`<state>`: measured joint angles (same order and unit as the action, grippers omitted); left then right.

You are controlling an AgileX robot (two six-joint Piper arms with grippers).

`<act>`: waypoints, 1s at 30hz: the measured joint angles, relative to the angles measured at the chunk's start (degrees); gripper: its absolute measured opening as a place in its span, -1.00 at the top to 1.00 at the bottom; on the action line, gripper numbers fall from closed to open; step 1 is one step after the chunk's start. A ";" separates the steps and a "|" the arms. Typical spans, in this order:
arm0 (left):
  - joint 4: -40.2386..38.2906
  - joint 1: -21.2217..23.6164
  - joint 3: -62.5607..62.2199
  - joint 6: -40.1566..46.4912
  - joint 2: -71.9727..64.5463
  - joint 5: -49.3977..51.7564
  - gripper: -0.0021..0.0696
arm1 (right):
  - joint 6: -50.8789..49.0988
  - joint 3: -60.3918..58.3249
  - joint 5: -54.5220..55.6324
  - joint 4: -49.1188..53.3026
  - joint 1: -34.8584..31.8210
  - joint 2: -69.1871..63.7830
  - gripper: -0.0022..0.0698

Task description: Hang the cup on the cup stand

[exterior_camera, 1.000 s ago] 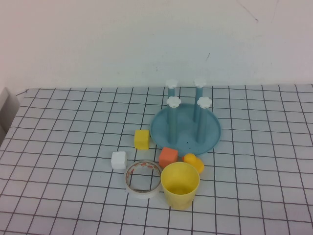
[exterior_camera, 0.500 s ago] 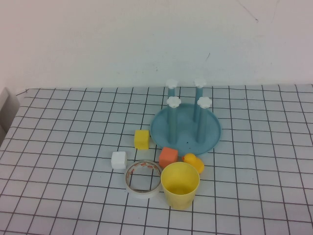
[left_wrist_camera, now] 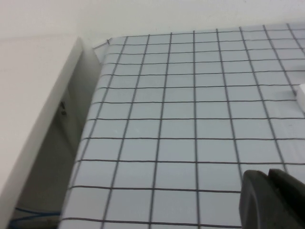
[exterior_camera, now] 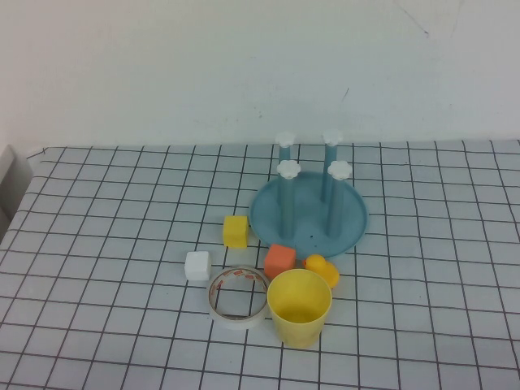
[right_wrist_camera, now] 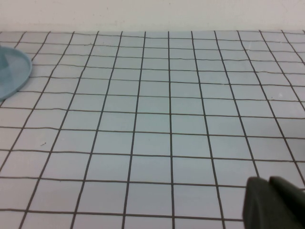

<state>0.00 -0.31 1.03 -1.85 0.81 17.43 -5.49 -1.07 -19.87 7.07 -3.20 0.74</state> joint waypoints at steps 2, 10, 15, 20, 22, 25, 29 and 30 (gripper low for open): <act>2.51 0.00 0.00 0.00 0.00 -0.11 0.95 | 0.00 0.00 0.00 0.00 0.00 0.00 0.94; 2.20 0.00 0.00 -1.69 0.00 -2.24 0.95 | 0.00 0.00 0.00 -12.38 0.00 0.00 0.94; -15.60 0.00 0.00 -12.48 0.00 -12.24 0.95 | -1.15 -0.24 -0.63 -32.01 0.00 0.00 0.94; -31.53 0.00 0.00 -20.71 0.00 -18.04 0.95 | -1.99 -0.50 -1.59 -58.57 0.00 0.00 0.94; -32.89 0.00 0.00 -20.45 0.00 -18.04 0.95 | -1.99 -0.50 -1.26 -61.16 0.00 0.00 0.94; -33.44 0.00 0.00 -19.85 0.00 -18.04 0.95 | -1.52 -0.50 -0.71 -62.33 0.00 0.00 0.94; -33.74 0.00 0.00 -19.47 0.00 -18.04 0.95 | -0.48 -0.50 1.40 -62.33 0.00 0.00 0.94; -34.55 0.00 0.00 -19.47 0.00 -18.04 0.95 | -0.37 -0.50 1.50 -62.33 0.00 0.00 0.94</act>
<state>-34.55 -0.31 1.03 -21.33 0.81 -0.61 -5.86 -1.57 -18.37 -55.26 -3.20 0.74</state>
